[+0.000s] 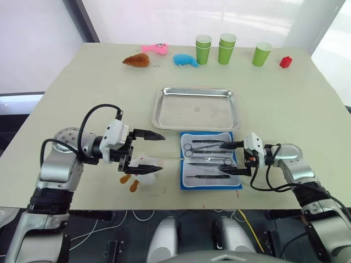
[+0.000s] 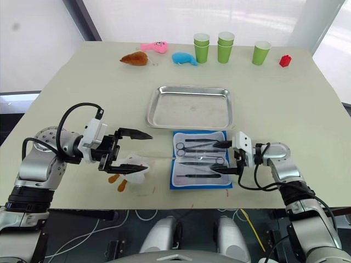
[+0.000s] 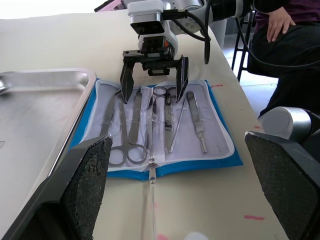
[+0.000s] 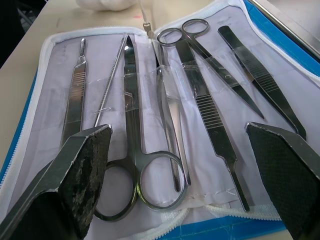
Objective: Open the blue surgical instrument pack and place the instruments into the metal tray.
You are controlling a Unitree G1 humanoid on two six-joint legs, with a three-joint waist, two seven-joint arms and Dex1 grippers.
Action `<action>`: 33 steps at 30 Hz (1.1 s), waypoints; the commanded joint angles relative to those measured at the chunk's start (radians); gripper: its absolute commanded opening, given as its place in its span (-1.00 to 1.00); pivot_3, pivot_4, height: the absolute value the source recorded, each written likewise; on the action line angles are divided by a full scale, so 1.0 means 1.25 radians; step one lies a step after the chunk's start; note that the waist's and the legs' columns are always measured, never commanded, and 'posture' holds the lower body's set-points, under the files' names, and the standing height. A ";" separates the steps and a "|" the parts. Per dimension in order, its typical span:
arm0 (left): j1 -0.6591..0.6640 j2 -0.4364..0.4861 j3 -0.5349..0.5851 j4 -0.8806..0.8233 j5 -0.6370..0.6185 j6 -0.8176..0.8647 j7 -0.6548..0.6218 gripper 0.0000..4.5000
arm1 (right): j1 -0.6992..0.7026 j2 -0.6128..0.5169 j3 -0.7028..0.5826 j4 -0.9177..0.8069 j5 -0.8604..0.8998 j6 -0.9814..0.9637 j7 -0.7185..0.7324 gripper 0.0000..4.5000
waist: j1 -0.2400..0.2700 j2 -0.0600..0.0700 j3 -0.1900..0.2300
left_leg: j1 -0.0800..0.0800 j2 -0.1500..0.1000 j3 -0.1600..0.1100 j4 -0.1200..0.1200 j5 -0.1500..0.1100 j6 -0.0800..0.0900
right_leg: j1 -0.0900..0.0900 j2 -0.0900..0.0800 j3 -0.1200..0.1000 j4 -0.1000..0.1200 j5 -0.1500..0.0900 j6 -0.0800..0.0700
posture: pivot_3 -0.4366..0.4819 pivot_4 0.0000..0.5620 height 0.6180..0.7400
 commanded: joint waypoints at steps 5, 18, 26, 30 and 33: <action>-0.008 0.011 0.026 -0.011 -0.020 -0.014 -0.007 0.99 | 0.044 -0.016 0.050 0.091 -0.088 0.013 -0.033 0.98 | 0.000 -0.001 -0.002 | 0.000 0.000 0.000 0.000 0.000 0.000 | 0.000 0.000 0.000 0.000 0.000 0.000 | -0.05 -0.47 1.00; -0.058 0.074 0.023 0.012 -0.045 0.062 -0.041 0.99 | 0.037 -0.007 0.047 0.104 -0.081 0.010 -0.035 0.98 | 0.000 -0.002 -0.003 | 0.003 0.000 0.000 -0.001 0.000 0.000 | 0.002 0.000 0.000 0.000 0.000 0.000 | -0.05 -0.47 1.00; -0.154 0.037 -0.043 0.098 0.043 -0.034 -0.045 0.99 | 0.028 0.003 0.049 0.112 -0.076 0.012 -0.028 0.98 | 0.000 -0.004 -0.005 | 0.003 0.000 0.000 -0.001 0.000 0.000 | 0.002 0.000 0.000 0.000 0.000 0.000 | -0.05 -0.47 1.00; -0.210 -0.027 -0.081 0.174 0.108 -0.100 -0.006 0.99 | 0.025 0.004 0.050 0.119 -0.077 0.010 -0.028 0.98 | 0.000 -0.004 -0.005 | 0.008 0.000 0.002 -0.002 0.000 0.000 | 0.007 0.000 0.000 -0.001 0.000 0.000 | -0.05 -0.47 1.00; -0.258 -0.076 -0.118 0.248 0.150 -0.107 0.004 0.99 | 0.022 0.004 0.053 0.124 -0.078 0.008 -0.030 0.98 | 0.000 -0.004 -0.005 | 0.009 0.000 0.002 -0.003 0.000 0.000 | 0.008 0.001 0.001 -0.002 0.000 -0.001 | -0.05 -0.47 1.00</action>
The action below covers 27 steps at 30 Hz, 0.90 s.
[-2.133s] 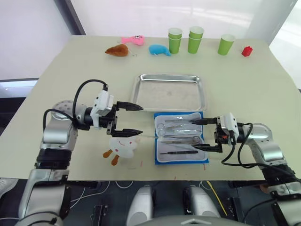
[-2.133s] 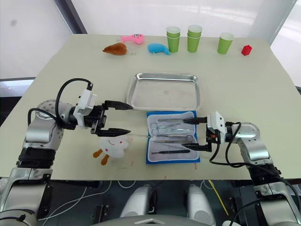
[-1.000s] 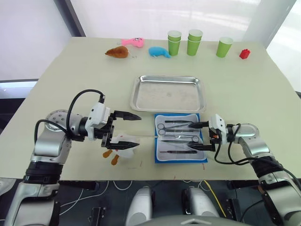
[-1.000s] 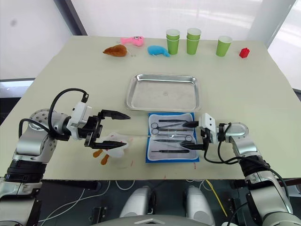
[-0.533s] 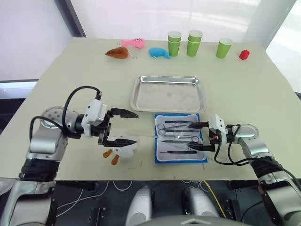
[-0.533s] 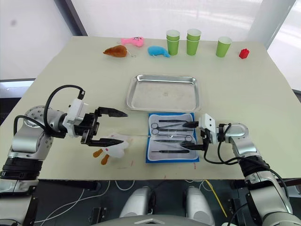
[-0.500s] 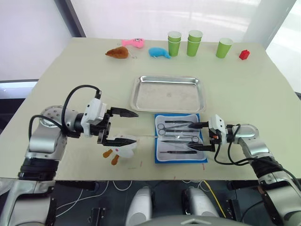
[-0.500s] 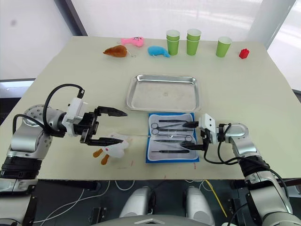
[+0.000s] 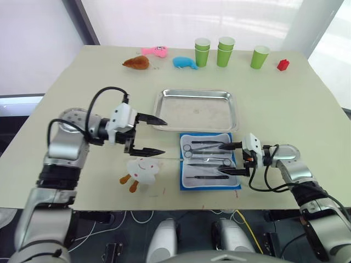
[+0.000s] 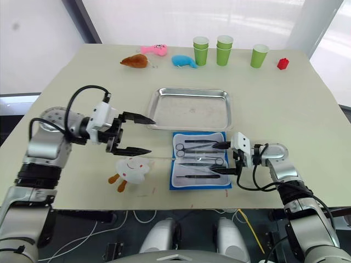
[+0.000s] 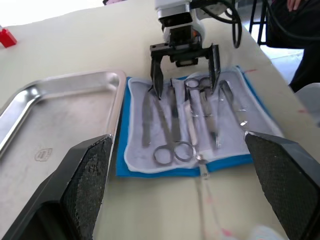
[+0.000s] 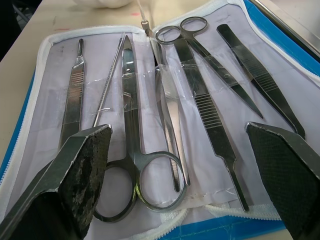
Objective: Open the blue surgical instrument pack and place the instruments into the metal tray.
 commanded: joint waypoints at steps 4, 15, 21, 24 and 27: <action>-0.127 -0.098 -0.058 0.180 0.085 -0.043 0.015 0.46 | 0.026 -0.006 0.042 0.094 -0.077 0.027 -0.024 1.00 | -0.002 0.000 0.000 | 0.001 0.000 0.000 0.000 0.000 0.000 | 0.002 0.000 0.000 -0.001 0.000 0.000 | -0.05 -0.47 1.00; -0.261 -0.254 -0.108 0.467 0.218 -0.185 0.084 0.05 | 0.033 0.003 0.046 0.091 -0.074 0.027 -0.031 1.00 | -0.005 0.000 0.000 | 0.002 0.000 0.000 0.000 0.000 0.000 | 0.003 0.001 0.000 -0.001 0.000 0.000 | -0.05 -0.47 1.00; -0.264 -0.299 -0.116 0.537 0.258 -0.232 0.093 0.05 | 0.030 0.006 0.044 0.098 -0.076 0.019 -0.036 1.00 | -0.007 -0.001 0.000 | 0.002 0.000 -0.001 -0.001 0.000 0.000 | 0.003 0.001 0.000 -0.001 0.000 0.000 | -0.05 -0.47 1.00; -0.254 -0.303 -0.123 0.549 0.269 -0.248 0.080 0.05 | 0.030 0.006 0.044 0.098 -0.077 0.017 -0.038 1.00 | -0.008 -0.001 0.000 | 0.002 0.000 -0.001 -0.001 0.000 0.000 | 0.003 0.001 0.000 -0.001 0.000 0.000 | -0.05 -0.47 1.00; -0.248 -0.297 -0.125 0.561 0.282 -0.262 0.077 0.05 | 0.031 0.006 0.043 0.098 -0.077 0.017 -0.039 1.00 | -0.009 -0.001 0.000 | 0.002 0.000 -0.002 -0.001 0.000 0.000 | 0.003 0.001 0.000 -0.001 0.000 0.000 | -0.05 -0.47 1.00</action>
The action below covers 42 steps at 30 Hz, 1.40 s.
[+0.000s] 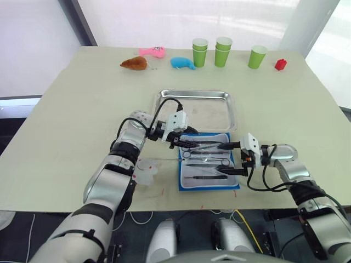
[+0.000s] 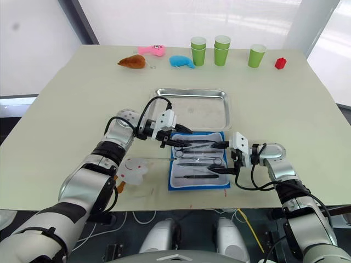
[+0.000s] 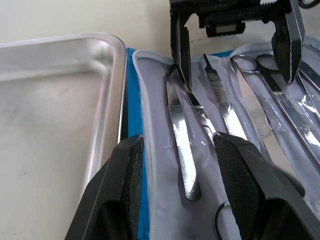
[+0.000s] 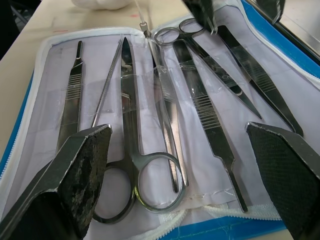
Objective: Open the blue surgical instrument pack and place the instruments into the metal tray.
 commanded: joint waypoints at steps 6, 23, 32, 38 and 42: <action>0.002 0.012 -0.001 0.040 0.036 -0.047 0.001 0.05 | 0.039 -0.007 0.038 0.083 -0.080 0.023 -0.037 1.00 | -0.001 0.000 0.000 | 0.000 0.000 -0.001 0.000 0.000 0.000 | 0.000 0.000 0.000 0.000 0.000 0.000 | -0.05 -0.47 1.00; 0.008 0.018 -0.011 0.075 0.056 -0.030 -0.013 0.05 | 0.045 -0.010 0.035 0.078 -0.079 0.020 -0.044 1.00 | -0.001 0.000 -0.001 | 0.001 0.000 -0.001 -0.001 0.000 0.000 | 0.000 0.000 0.000 0.000 0.000 0.000 | -0.05 -0.47 1.00; 0.013 0.010 -0.019 0.081 0.066 0.005 -0.003 -0.53 | 0.051 -0.010 0.034 0.068 -0.077 0.024 -0.050 1.00 | -0.001 0.000 -0.004 | 0.001 0.000 -0.001 -0.002 0.000 0.000 | 0.000 -0.001 0.000 -0.001 0.000 0.000 | -0.05 -0.47 1.00; 0.010 0.004 -0.020 0.086 0.071 0.017 0.003 -0.99 | 0.050 -0.012 0.034 0.076 -0.078 0.019 -0.050 1.00 | -0.001 0.000 -0.005 | 0.001 0.000 -0.001 -0.002 0.000 0.000 | 0.000 -0.001 0.000 -0.001 0.000 0.000 | -0.05 -0.47 1.00; 0.007 0.003 -0.021 0.085 0.073 0.018 0.004 -0.99 | 0.048 -0.012 0.036 0.081 -0.082 0.019 -0.050 1.00 | -0.001 0.000 -0.006 | 0.001 0.000 -0.001 -0.002 0.000 0.000 | 0.000 -0.001 0.000 -0.001 0.000 0.000 | -0.05 -0.47 1.00</action>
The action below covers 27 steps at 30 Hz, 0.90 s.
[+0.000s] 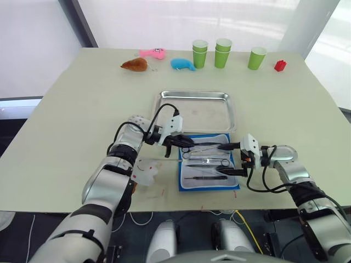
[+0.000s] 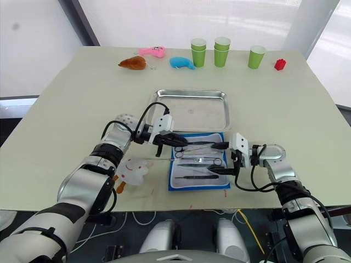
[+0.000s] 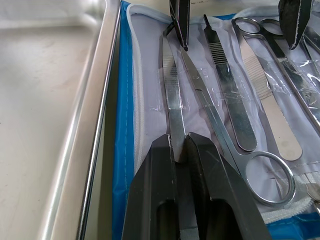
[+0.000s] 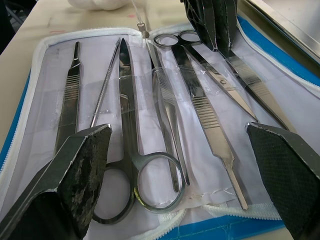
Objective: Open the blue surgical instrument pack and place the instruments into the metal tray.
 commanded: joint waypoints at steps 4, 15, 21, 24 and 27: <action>-0.001 -0.003 -0.015 0.005 0.026 0.019 -0.006 -0.99 | 0.041 -0.011 0.038 0.077 -0.083 0.029 -0.039 1.00 | 0.000 0.000 0.000 | 0.000 0.000 0.000 0.000 0.000 0.000 | 0.000 0.000 0.000 0.000 0.000 0.000 | -0.05 -0.47 1.00; -0.014 0.006 -0.014 -0.052 0.024 0.061 -0.003 -0.99 | 0.039 -0.011 0.049 0.081 -0.093 0.039 -0.039 1.00 | 0.000 0.000 0.000 | 0.000 0.000 0.000 0.000 0.000 0.000 | 0.000 0.000 0.000 0.000 0.000 0.000 | -0.05 -0.47 1.00; -0.006 0.024 -0.009 -0.113 0.019 0.100 -0.018 -0.99 | 0.036 -0.010 0.055 0.087 -0.098 0.041 -0.039 1.00 | -0.002 0.000 0.000 | 0.000 0.000 0.000 -0.001 0.000 0.000 | 0.000 0.000 0.000 0.000 0.000 0.000 | -0.05 -0.47 1.00; -0.003 0.032 -0.006 -0.140 0.017 0.114 -0.018 -0.99 | 0.035 -0.009 0.059 0.090 -0.098 0.042 -0.040 1.00 | -0.005 0.000 0.000 | 0.000 0.000 0.000 -0.001 0.000 0.000 | 0.000 0.000 0.000 0.000 0.000 0.000 | -0.05 -0.47 1.00; -0.002 0.039 -0.003 -0.167 0.012 0.133 -0.024 -0.99 | 0.034 -0.007 0.062 0.091 -0.098 0.042 -0.042 1.00 | -0.006 0.000 0.000 | 0.000 0.000 0.000 -0.001 0.000 0.000 | 0.000 0.000 0.000 0.000 0.000 0.000 | -0.05 -0.47 1.00</action>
